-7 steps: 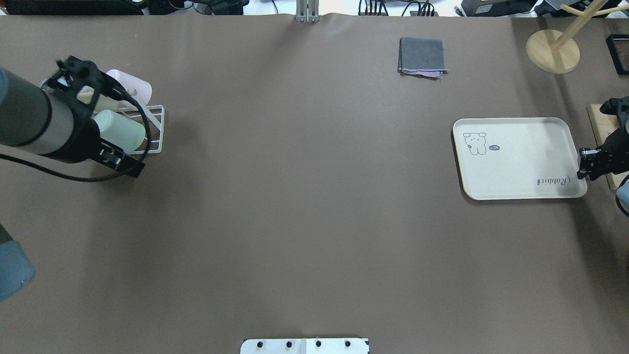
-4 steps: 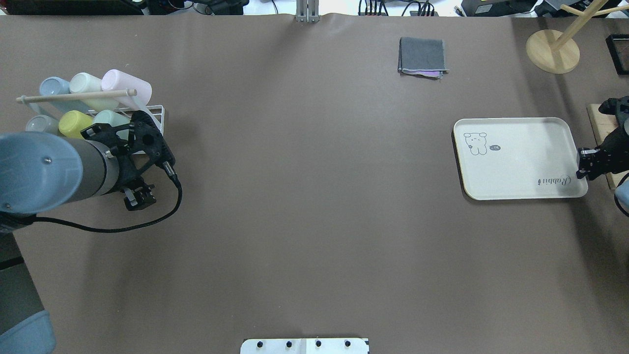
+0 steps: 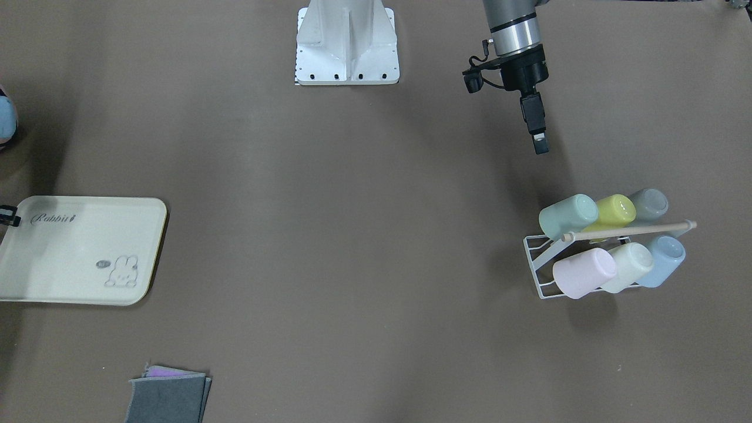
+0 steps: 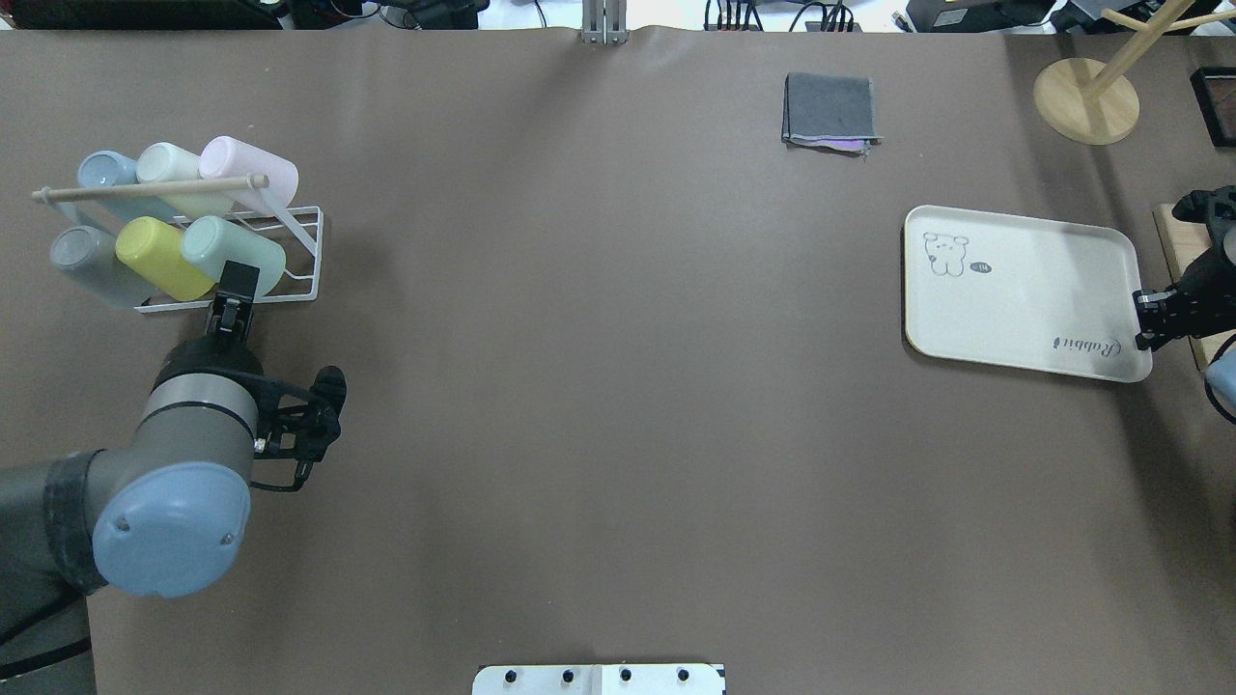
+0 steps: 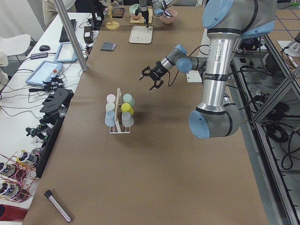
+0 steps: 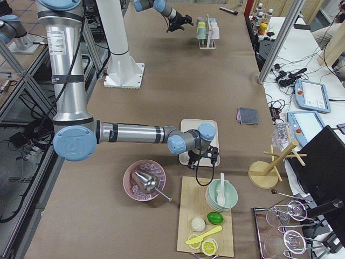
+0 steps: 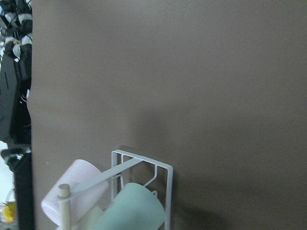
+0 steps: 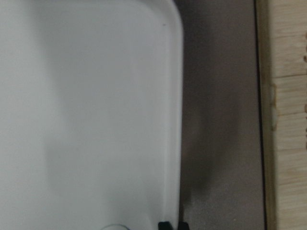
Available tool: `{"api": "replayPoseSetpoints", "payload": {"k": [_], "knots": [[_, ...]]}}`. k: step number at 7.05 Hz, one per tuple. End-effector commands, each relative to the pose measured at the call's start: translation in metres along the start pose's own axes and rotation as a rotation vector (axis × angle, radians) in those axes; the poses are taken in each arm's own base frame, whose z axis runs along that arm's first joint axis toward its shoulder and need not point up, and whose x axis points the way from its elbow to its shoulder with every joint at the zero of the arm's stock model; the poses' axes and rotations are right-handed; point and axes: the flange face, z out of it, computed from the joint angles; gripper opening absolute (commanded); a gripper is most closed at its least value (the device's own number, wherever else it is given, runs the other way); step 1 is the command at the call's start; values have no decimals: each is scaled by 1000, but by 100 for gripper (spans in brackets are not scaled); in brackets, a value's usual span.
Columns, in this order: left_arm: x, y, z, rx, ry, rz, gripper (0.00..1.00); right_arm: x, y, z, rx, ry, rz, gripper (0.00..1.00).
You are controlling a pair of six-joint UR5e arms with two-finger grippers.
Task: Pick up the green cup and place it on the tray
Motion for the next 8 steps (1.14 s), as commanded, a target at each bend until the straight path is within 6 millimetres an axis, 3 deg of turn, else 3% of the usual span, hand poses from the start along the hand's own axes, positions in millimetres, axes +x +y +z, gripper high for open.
{"api": "replayPoseSetpoints", "payload": {"k": [1, 3, 5, 6, 8], "knots": [[44, -25, 18, -115, -127, 244, 98, -1, 1, -2, 2, -5, -4, 0], [63, -39, 35, -217, -196, 510, 98, -12, 7, -23, 16, -57, -25, 0], [66, -39, 46, -292, -223, 679, 98, -42, 18, -65, 61, -130, -82, 0], [79, -47, 61, -312, -207, 718, 98, -58, 25, -81, 63, -175, -114, 0], [72, -36, 82, -370, -205, 707, 98, -90, 27, -106, 90, -219, -170, 0]]}}
